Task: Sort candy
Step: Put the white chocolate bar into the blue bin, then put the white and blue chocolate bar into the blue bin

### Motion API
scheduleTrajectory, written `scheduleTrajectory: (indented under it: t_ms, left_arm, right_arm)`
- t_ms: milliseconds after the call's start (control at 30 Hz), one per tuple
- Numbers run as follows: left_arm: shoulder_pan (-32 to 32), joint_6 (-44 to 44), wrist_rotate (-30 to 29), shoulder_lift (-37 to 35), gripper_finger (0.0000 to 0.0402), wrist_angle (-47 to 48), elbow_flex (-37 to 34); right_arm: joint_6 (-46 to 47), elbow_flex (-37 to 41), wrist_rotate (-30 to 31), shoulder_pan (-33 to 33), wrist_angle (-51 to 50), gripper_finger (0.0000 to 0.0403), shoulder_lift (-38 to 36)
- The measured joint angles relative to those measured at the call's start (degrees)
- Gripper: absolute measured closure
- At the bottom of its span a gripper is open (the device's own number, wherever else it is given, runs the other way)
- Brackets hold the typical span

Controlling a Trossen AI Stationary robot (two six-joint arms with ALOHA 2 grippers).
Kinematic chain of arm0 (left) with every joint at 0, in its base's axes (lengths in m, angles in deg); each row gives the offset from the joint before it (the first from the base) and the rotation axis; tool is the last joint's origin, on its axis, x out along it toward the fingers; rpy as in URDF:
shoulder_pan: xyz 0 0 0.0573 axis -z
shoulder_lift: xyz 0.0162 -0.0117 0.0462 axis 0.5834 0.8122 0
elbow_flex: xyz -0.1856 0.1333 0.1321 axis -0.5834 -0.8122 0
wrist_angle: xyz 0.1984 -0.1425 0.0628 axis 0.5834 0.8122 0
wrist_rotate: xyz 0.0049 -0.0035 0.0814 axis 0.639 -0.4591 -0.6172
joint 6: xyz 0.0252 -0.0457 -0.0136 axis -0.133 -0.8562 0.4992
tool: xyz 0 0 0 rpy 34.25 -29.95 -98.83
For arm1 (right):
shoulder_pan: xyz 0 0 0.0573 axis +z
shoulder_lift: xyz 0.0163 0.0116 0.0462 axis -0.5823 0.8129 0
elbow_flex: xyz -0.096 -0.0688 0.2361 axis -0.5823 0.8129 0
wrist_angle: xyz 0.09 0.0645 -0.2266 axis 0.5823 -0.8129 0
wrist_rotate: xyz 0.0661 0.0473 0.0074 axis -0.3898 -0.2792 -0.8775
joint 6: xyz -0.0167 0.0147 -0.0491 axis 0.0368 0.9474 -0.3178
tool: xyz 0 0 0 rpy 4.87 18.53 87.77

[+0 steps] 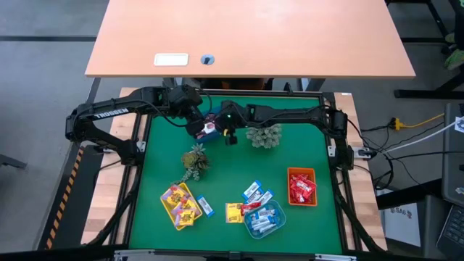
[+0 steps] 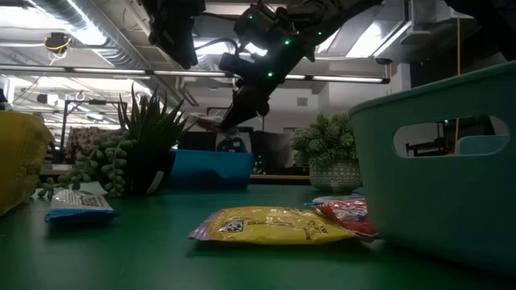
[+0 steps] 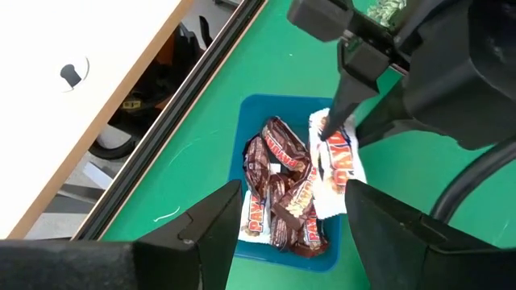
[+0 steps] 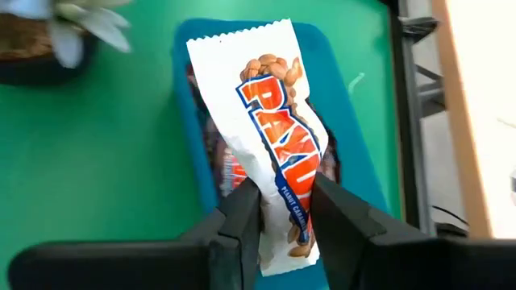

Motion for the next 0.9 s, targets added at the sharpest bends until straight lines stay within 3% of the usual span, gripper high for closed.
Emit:
scheduleTrajectory:
  t_ms: [267,467,900]
  left_arm:
    - [0.0,0.0,0.0,0.0,0.0195,0.0,0.0]
    - [0.0,0.0,0.0,0.0,0.0195,-0.03,0.0]
    - [0.0,-0.13,0.0,0.0,0.0195,-0.02,0.0]
  right_arm:
    - [-0.11,0.0,5.57,0.0,2.09,0.0301,0.0]
    - [-0.11,0.0,5.84,0.0,2.2,0.0293,0.0]
    - [0.0,0.0,5.88,0.0,2.16,0.0138,0.0]
